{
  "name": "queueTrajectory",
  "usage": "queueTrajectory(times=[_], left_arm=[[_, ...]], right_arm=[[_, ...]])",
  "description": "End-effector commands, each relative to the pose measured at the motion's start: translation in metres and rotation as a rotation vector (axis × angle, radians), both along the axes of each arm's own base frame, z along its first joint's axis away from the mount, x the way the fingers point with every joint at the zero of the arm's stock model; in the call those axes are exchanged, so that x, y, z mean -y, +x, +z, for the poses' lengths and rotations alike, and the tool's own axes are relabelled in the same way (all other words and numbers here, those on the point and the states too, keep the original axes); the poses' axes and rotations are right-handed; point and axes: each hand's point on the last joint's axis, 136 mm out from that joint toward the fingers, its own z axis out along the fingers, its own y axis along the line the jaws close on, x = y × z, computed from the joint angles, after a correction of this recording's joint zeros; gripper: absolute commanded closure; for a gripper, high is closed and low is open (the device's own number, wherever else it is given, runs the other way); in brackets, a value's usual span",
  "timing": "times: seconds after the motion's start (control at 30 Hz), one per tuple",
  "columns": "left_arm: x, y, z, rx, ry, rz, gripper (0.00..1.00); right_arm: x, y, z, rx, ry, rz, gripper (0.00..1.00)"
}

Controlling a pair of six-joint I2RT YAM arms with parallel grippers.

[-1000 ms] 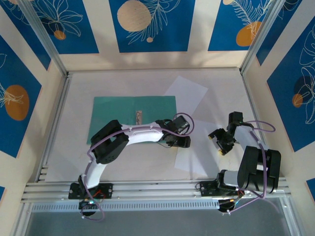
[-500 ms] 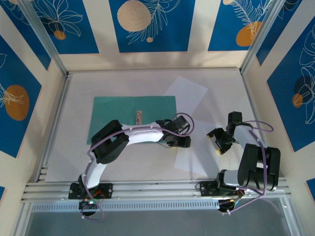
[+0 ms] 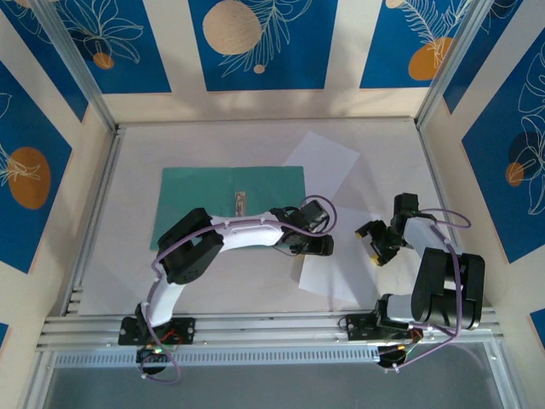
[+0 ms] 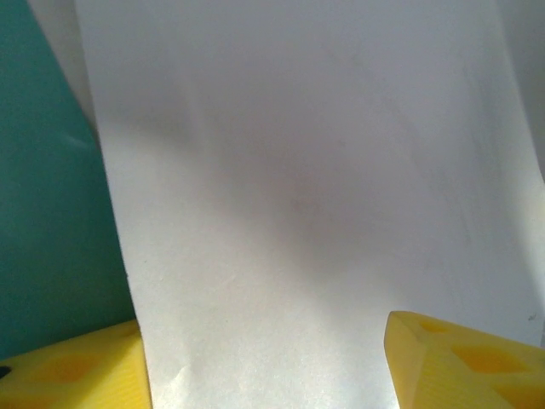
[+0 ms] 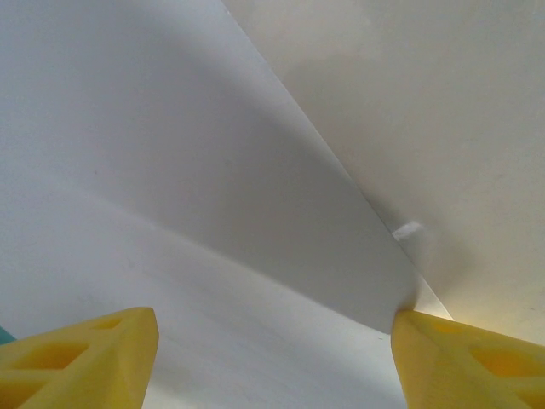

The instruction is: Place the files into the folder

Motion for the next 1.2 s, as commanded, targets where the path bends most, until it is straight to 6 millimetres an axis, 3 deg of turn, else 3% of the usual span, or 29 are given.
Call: queueTrajectory(times=[0.0, 0.43, 0.83, 1.17], left_arm=[[0.013, -0.014, -0.005, -0.033, -0.022, -0.029, 0.32], [0.013, -0.014, 0.013, -0.028, -0.092, -0.034, 0.31], [0.008, -0.008, 0.03, -0.048, -0.249, -0.026, 0.4], [0.005, -0.005, 0.032, -0.059, -0.292, -0.012, 0.46]], right_arm=[[-0.011, -0.009, -0.007, -0.034, 0.051, 0.008, 0.26], [-0.015, -0.007, -0.005, -0.025, 0.069, 0.014, 0.26], [-0.017, -0.004, 0.001, -0.004, 0.082, 0.034, 0.26], [-0.022, 0.001, 0.007, 0.039, 0.108, 0.064, 0.26]])
